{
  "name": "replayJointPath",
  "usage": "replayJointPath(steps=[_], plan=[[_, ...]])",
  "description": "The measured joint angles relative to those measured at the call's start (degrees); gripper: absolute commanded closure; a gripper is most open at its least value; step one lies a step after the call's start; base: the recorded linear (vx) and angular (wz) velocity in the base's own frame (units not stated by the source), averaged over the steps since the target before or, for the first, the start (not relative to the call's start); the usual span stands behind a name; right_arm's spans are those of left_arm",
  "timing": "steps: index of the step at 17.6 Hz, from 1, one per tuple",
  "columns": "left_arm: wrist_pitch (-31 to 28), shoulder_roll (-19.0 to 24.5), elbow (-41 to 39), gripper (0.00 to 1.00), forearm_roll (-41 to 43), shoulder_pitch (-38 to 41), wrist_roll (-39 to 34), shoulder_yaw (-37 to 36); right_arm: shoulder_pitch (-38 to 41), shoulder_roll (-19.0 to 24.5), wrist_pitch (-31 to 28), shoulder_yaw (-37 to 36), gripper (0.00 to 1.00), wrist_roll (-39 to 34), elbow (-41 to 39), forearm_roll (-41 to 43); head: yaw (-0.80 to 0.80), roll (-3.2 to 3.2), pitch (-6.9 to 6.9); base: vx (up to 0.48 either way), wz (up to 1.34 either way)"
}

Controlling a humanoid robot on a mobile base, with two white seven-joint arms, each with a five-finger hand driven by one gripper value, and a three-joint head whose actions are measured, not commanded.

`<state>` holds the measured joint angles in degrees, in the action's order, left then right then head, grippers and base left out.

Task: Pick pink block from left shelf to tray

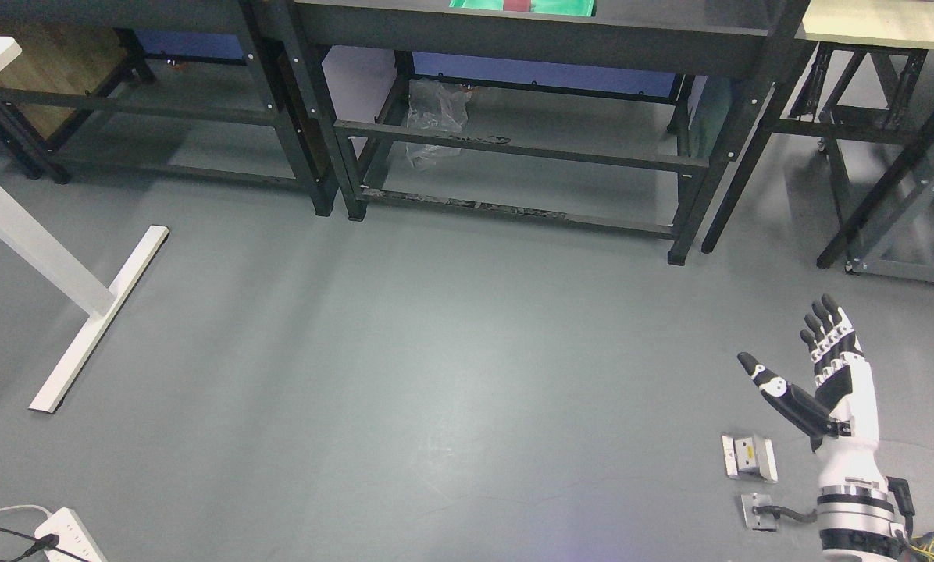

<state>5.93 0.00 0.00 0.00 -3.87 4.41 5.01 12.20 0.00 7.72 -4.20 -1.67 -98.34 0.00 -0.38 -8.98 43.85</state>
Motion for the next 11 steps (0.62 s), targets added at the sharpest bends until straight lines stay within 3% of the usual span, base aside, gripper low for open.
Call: replayJointPath(steps=[11], plan=[[0.0,0.0,0.0,0.0,0.0,0.0,0.0,0.0,0.4,0.0,0.0,-0.1,0.0,0.1,-0.1,0.0,0.0,0.0,0.0,0.0,0.0]])
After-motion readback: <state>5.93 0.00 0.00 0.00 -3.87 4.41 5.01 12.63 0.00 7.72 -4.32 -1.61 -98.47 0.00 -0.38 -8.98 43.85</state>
